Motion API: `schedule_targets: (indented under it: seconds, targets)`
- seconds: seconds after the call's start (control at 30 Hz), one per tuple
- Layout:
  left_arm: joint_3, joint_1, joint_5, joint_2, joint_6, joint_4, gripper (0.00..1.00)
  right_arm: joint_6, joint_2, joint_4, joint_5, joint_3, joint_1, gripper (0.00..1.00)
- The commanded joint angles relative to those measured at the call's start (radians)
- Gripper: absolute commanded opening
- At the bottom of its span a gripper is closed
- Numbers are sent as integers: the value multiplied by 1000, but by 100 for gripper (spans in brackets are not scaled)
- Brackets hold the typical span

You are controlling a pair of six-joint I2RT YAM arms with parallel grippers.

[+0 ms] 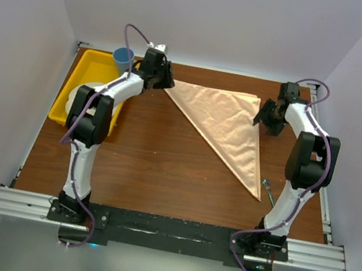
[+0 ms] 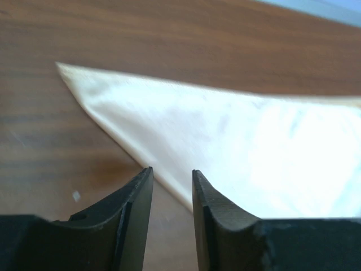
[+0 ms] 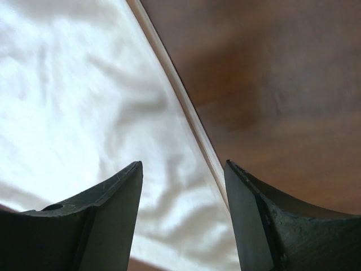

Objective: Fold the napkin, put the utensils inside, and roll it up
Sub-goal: Fold the napkin

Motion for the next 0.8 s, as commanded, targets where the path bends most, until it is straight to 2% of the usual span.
schedule_targets:
  seconds: [0.0, 0.07, 0.23, 0.37, 0.47, 0.57, 0.77]
  targets:
    - [-203, -82, 97, -296, -6, 6, 47, -44, 115, 118, -24, 166, -5, 64]
    - [-331, -99, 163, -413, 17, 23, 50, -47, 166, 164, -35, 229, -5, 63]
    - [-501, -116, 154, -611, 100, -57, 52, -67, 315, 178, -36, 399, -5, 59]
    - [-640, -117, 200, -769, 114, -90, 51, -98, 379, 193, -33, 503, -19, 57]
    - [-721, -122, 203, -855, 77, -115, 51, -116, 427, 193, -67, 549, -20, 51]
    - [-748, -122, 207, -907, 54, -123, 50, -116, 442, 222, -90, 554, -23, 44]
    - [-696, -122, 203, -887, 70, -178, 48, -113, 485, 221, -121, 609, -22, 34]
